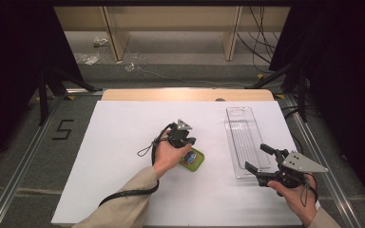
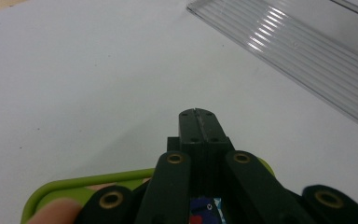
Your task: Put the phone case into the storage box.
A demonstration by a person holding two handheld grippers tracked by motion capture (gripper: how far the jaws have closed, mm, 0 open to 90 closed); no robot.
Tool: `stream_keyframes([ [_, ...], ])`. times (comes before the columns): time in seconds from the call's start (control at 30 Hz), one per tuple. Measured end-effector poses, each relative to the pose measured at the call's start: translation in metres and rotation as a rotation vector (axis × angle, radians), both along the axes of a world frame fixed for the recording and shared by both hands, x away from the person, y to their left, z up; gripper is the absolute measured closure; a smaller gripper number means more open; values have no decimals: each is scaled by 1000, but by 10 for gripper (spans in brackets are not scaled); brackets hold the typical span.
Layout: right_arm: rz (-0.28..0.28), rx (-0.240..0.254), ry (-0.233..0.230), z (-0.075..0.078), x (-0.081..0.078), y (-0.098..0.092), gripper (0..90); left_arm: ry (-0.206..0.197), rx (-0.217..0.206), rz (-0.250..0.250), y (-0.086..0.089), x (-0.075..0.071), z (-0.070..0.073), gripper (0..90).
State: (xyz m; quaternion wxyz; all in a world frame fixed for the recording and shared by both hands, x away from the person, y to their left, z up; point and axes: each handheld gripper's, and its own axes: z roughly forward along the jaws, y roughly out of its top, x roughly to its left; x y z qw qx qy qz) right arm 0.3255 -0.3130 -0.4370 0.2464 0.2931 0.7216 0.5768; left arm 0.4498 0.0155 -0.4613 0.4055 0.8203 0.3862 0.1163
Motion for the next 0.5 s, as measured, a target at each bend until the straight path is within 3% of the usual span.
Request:
stream_keyframes([
  [0.5, -1, 7, -2, 0, 0, 0, 149, 55, 57, 21, -18, 14, -15, 896],
])
